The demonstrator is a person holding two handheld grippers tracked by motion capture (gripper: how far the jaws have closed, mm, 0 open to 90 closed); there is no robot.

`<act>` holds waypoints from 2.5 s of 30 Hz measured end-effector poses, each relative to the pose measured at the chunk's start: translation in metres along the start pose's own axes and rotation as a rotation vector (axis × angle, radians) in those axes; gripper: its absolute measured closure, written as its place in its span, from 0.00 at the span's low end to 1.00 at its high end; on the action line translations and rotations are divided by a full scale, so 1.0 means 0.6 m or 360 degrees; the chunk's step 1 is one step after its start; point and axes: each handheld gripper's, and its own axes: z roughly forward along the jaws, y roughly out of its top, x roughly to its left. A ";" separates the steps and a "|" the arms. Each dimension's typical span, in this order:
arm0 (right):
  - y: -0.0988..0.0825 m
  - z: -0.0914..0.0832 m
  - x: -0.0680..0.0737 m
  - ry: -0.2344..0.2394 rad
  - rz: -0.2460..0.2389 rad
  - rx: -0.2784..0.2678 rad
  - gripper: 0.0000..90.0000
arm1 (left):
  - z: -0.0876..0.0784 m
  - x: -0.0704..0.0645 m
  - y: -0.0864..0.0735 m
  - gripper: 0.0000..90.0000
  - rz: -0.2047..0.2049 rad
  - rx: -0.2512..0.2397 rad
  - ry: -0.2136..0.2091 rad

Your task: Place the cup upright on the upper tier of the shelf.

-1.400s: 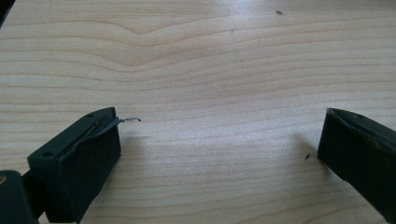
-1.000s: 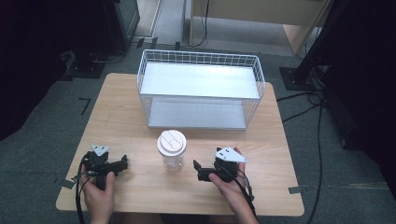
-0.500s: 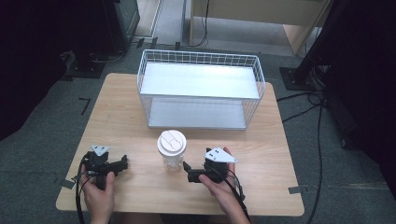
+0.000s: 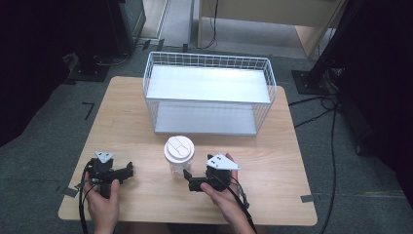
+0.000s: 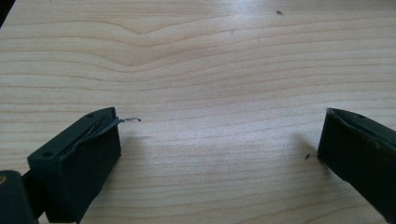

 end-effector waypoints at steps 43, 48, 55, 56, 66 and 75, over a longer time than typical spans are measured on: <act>0.042 0.077 0.066 -0.0025 0.0033 -0.0186 0.11 | 0.002 -0.005 0.001 0.00 -0.0004 -0.0008 -0.0011; 0.045 0.079 0.070 -0.0070 -0.0021 -0.0213 0.15 | 0.002 -0.005 0.001 0.00 -0.0004 -0.0008 -0.0011; 0.050 0.068 0.065 -0.0118 -0.0014 -0.0270 0.18 | 0.002 -0.005 0.001 0.00 -0.0007 -0.0010 -0.0010; 0.052 0.066 0.065 -0.0130 -0.0011 -0.0286 0.18 | 0.002 -0.005 0.001 0.00 -0.0007 -0.0010 -0.0010; 0.075 0.033 0.052 -0.0178 -0.0032 -0.0404 0.18 | 0.002 -0.005 0.001 0.00 -0.0004 -0.0010 -0.0009; 0.096 0.011 0.037 -0.0256 -0.0054 -0.0499 0.18 | 0.002 -0.005 0.001 0.00 -0.0004 -0.0008 -0.0010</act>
